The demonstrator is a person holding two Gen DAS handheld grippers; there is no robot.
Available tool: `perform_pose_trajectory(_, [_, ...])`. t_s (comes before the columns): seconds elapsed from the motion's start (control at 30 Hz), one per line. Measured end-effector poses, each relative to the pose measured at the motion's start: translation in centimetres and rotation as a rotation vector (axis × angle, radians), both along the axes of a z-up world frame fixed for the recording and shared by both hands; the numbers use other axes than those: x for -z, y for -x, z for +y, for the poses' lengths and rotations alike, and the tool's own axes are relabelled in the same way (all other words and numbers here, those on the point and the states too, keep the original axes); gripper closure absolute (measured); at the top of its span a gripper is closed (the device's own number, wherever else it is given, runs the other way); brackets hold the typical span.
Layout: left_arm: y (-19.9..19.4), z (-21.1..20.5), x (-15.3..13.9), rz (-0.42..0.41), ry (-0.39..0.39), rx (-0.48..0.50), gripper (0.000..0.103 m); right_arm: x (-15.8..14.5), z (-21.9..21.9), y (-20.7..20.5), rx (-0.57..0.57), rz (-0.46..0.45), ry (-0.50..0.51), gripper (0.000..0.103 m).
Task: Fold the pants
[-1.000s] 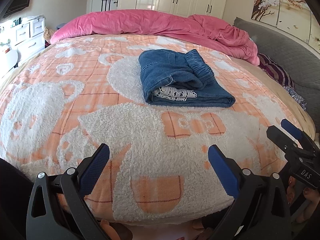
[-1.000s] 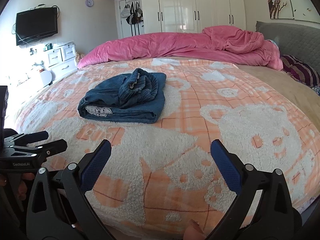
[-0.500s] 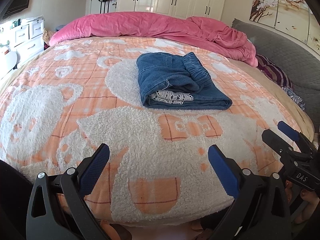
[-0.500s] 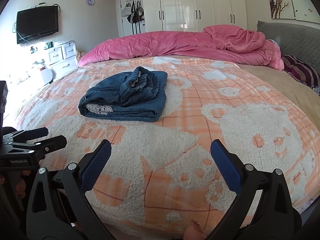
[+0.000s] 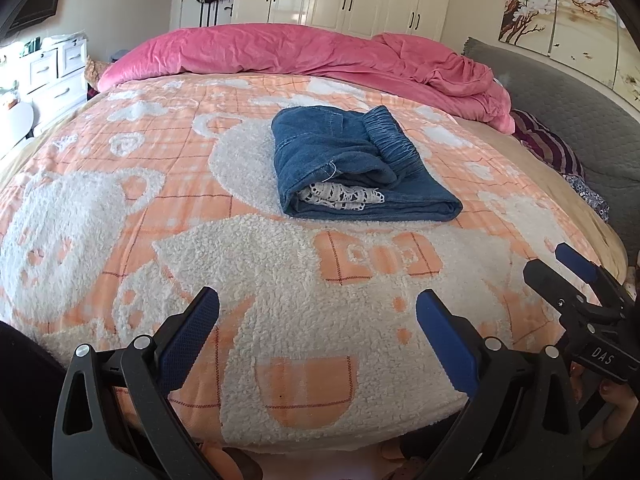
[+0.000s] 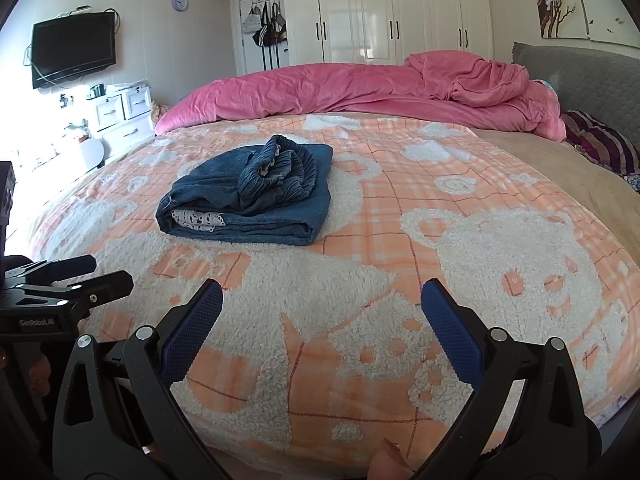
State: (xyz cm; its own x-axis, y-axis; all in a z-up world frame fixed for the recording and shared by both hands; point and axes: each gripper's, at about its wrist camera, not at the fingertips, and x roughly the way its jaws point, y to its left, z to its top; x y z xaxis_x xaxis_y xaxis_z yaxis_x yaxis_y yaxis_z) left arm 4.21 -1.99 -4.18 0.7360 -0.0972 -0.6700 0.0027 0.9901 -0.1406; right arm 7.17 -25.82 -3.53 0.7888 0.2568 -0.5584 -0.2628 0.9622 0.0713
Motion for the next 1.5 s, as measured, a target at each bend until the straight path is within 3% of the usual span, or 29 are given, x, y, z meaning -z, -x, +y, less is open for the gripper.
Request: perform_pose_trajectory(1.5, [-0.34,0.56,0.15,0.025,0.019,-0.019,0.005,0.17,-0.01,-0.08,0.003,0.000,0.012,0.009])
